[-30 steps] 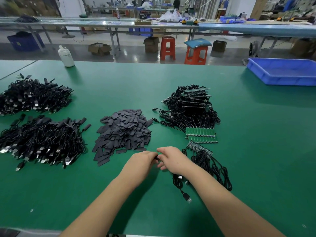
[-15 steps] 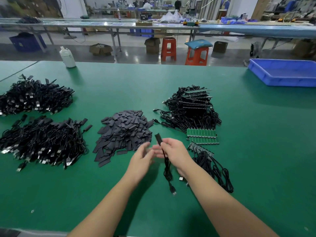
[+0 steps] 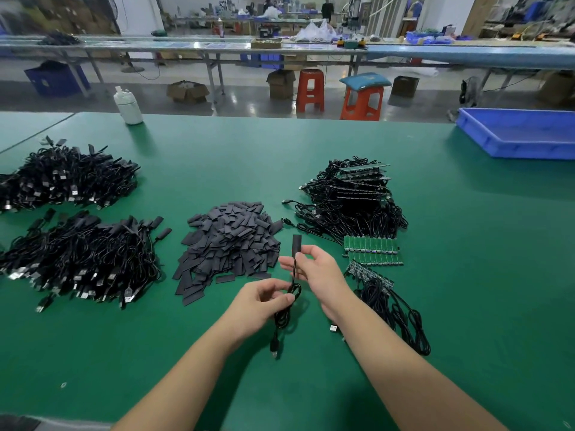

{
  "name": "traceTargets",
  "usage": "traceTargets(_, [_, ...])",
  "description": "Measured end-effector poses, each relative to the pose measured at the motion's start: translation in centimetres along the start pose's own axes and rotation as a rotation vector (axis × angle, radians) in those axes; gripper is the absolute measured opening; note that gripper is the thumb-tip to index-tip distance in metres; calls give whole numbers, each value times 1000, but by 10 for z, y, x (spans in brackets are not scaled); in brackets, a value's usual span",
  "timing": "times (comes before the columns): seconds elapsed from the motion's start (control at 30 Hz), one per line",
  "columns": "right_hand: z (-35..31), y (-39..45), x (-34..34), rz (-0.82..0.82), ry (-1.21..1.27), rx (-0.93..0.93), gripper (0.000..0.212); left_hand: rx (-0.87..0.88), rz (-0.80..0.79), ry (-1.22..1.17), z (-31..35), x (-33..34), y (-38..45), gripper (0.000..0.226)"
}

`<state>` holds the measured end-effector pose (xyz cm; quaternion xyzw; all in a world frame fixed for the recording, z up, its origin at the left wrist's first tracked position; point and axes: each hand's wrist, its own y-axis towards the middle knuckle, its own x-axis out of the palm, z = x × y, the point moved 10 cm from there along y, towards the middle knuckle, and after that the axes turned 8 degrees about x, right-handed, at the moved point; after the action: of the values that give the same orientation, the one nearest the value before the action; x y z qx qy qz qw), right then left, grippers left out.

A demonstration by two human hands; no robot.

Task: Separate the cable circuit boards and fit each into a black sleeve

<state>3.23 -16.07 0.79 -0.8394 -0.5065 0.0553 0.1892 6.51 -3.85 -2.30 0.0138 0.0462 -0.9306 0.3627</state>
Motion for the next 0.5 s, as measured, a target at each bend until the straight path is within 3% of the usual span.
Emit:
traceTargets(0.03, [0, 1, -3, 23, -112, -13, 17, 3, 15, 33, 1, -5, 0, 17])
traceTargets(0.1, [-4, 5, -17, 145, -582, -96, 21, 22, 90, 159, 9, -28, 1, 13])
traceTargets(0.17, [-9, 8, -37, 326, -1083, -183, 33, 37, 192, 443, 22, -68, 3, 13])
traceTargets(0.23, [-10, 12, -64, 487, -1331, -212, 42, 37, 325, 682, 36, -119, 3, 18])
traceTargets(0.33, [5, 22, -115, 551, -1368, -50, 52, -34, 531, 926, 43, -200, 0, 34])
traceTargets(0.4, [19, 26, -139, 521, -1332, 86, 57, -188, 554, 1099, 32, -243, -2, 50])
traceTargets(0.5, [21, 26, -149, 535, -1338, 101, 56, -350, 529, 1247, 11, -278, -8, 60])
